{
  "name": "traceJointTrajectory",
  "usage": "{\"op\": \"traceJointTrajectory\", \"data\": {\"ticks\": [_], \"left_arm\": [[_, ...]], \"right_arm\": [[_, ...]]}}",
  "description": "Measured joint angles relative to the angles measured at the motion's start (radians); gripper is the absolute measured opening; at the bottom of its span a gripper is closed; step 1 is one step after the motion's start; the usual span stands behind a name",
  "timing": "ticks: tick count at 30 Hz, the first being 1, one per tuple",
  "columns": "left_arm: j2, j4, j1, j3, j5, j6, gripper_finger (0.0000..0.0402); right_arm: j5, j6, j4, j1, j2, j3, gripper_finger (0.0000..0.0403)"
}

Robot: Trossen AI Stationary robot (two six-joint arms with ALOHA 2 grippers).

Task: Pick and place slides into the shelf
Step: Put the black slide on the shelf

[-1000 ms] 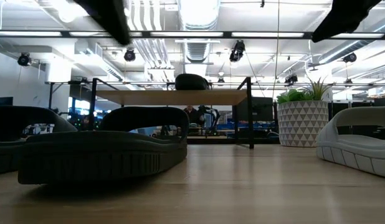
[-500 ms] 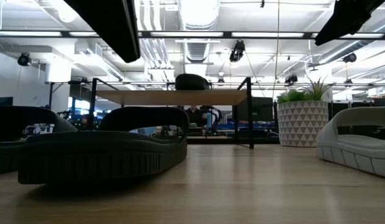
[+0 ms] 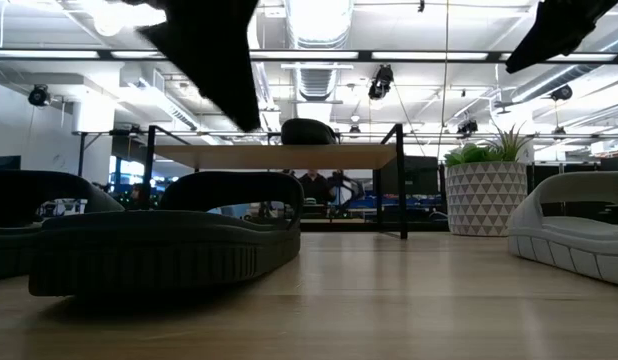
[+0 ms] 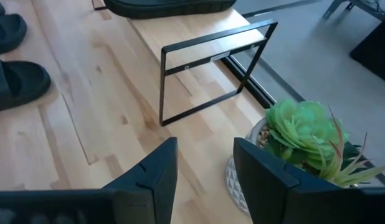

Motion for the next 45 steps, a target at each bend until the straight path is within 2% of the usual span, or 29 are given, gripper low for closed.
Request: {"op": "traceJointTrajectory", "data": {"ticks": [3,7,19,28,34,39,45], "left_arm": [[0.000,0.017,-0.002,-0.048,-0.043,0.029,0.0157],[0.000,0.006,0.013,-0.099,-0.042,0.031,0.0157],[0.000,0.032,0.050,-0.175,-0.066,0.037,0.0157],[0.000,0.152,0.066,-0.268,-0.080,0.038,0.0157],[0.000,0.120,0.090,-0.289,-0.132,0.038,0.0154],[0.000,0.111,0.132,-0.307,-0.168,0.041,0.0111],[-0.002,0.118,0.179,-0.350,-0.172,0.068,0.0018]], "right_arm": [[0.000,-0.007,-0.019,0.000,0.000,0.000,0.0145],[0.000,-0.007,-0.035,0.000,0.000,0.000,0.0140],[0.001,-0.023,-0.050,0.000,0.000,0.000,0.0135],[0.030,-0.030,-0.050,0.000,0.000,0.000,0.0131],[0.030,-0.034,-0.050,0.000,0.000,0.000,0.0127],[0.030,-0.029,-0.050,0.000,0.001,0.000,0.0129],[0.056,-0.008,-0.049,0.000,0.001,0.000,0.0129]]}}
